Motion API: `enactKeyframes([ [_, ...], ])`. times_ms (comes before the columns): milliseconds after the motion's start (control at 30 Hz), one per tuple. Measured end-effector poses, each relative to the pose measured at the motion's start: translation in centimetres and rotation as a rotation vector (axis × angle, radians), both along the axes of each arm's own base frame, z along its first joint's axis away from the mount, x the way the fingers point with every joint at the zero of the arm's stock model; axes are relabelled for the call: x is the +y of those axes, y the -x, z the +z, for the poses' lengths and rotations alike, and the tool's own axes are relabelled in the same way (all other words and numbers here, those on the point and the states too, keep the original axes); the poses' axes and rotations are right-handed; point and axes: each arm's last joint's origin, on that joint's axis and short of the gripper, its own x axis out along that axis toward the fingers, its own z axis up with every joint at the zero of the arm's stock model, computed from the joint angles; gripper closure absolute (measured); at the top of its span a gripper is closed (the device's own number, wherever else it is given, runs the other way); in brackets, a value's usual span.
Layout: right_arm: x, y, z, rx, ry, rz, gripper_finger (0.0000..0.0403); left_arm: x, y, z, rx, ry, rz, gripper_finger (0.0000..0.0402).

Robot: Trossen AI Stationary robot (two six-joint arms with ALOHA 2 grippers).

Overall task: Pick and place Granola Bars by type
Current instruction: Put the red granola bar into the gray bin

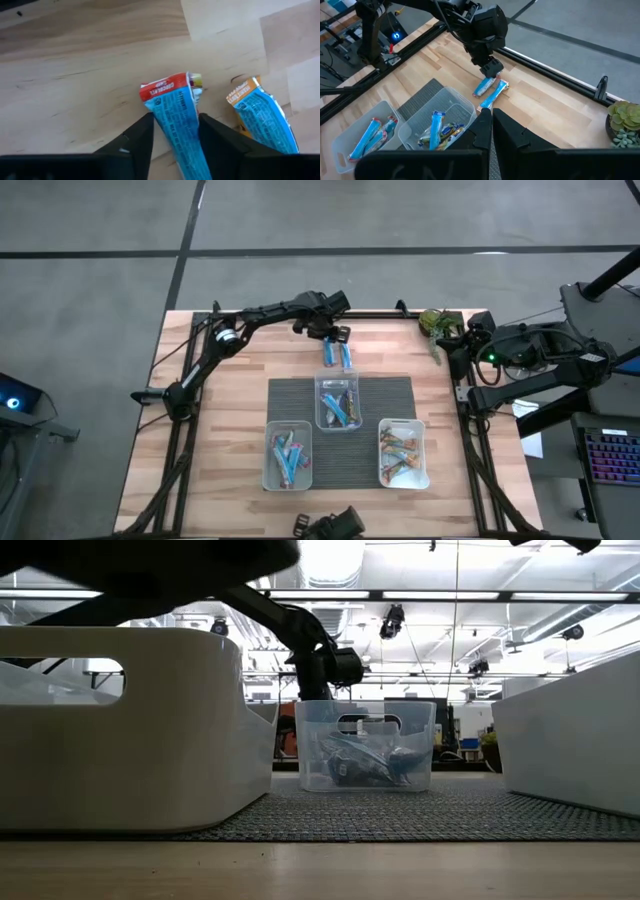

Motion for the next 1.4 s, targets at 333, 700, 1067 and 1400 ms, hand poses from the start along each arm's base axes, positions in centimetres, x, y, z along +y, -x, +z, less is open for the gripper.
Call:
enactKeyframes([
  [333, 0.0, 0.0, 0.0, 0.003, 0.004, 0.003, 0.0394, -0.1, 0.2, -0.1, 0.025, 0.006, -0.029, 0.0341],
  [700, 0.0, 0.0, 0.0, 0.004, 0.006, 0.004, 0.0394, 0.0, 0.4, 0.0, 0.048, -0.016, -0.059, 0.0398],
  [1067, 0.0, 0.0, 0.0, 0.004, 0.006, 0.004, 0.0394, -0.1, 0.7, 1.7, 0.019, -0.04, -0.085, 0.0401],
  [1400, 0.0, 0.0, 0.0, 0.004, 0.006, 0.004, 0.0394, 0.0, 0.9, 7.5, -0.046, -0.111, -0.136, 0.0401],
])
